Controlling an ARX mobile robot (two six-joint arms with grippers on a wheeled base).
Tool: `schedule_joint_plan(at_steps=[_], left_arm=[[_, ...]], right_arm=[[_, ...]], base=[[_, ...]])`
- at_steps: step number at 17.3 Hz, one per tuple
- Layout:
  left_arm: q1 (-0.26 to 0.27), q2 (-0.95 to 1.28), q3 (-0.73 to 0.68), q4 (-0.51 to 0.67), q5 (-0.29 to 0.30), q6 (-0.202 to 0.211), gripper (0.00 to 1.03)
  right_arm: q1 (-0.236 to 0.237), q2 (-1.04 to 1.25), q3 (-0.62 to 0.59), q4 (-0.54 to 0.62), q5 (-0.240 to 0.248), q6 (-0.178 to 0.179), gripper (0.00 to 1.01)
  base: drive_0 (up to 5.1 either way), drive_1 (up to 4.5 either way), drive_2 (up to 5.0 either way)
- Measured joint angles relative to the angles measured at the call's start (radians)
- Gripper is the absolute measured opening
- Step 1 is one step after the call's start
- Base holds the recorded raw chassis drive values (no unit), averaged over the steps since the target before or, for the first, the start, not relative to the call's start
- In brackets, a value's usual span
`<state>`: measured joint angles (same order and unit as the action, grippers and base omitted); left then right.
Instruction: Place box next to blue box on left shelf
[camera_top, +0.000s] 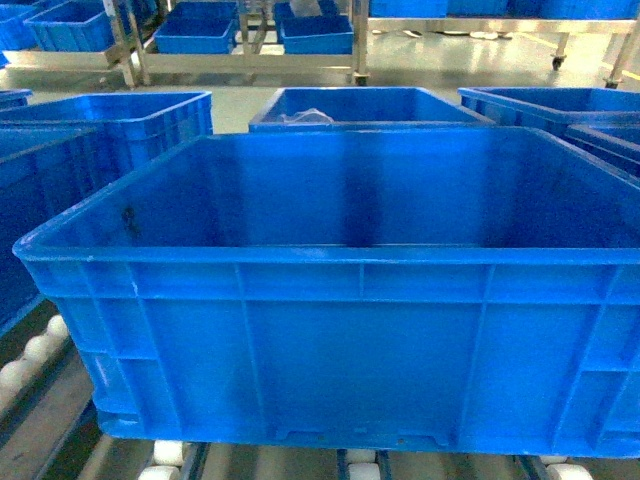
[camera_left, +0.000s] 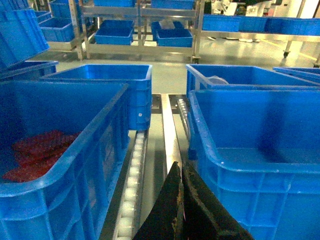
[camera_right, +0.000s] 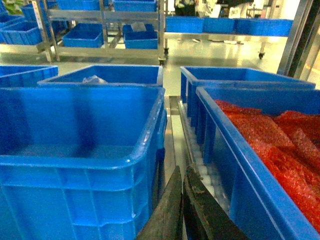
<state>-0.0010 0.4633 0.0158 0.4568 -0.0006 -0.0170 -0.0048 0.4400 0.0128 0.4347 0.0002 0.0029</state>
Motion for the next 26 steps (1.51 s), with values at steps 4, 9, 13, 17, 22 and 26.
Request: schedule_joint_plan(at_steps=[4, 9, 13, 17, 22, 26], left_arm=[[0.0, -0.105, 0.0, -0.101, 0.0, 0.0, 0.02], [0.0, -0.206, 0.0, -0.201, 0.0, 0.0, 0.02], [0.0, -0.27, 0.0, -0.263, 0.0, 0.0, 0.02], [0.0, -0.438, 0.0, -0.468, 0.0, 0.0, 0.02], [0.0, -0.452, 0.0, -0.463, 0.0, 0.0, 0.03], [0.0, -0.452, 0.0, -0.463, 0.0, 0.0, 0.48]], right_arm=[[0.0, -0.1, 0.0, -0.096, 0.0, 0.0, 0.01], [0.0, -0.196, 0.0, -0.189, 0.0, 0.0, 0.01], [0.0, -0.255, 0.0, -0.249, 0.0, 0.0, 0.01], [0.0, -0.436, 0.0, -0.424, -0.001, 0.0, 0.01], [0.005, -0.435, 0.0, -0.442, 0.0, -0.001, 0.05], [0.005, -0.435, 0.0, -0.439, -0.001, -0.001, 0.51]], base=[[0.0, 0.0, 0.0], [0.0, 0.0, 0.0], [0.0, 0.0, 0.0], [0.0, 0.0, 0.0], [0.0, 0.0, 0.0], [0.0, 0.0, 0.0]])
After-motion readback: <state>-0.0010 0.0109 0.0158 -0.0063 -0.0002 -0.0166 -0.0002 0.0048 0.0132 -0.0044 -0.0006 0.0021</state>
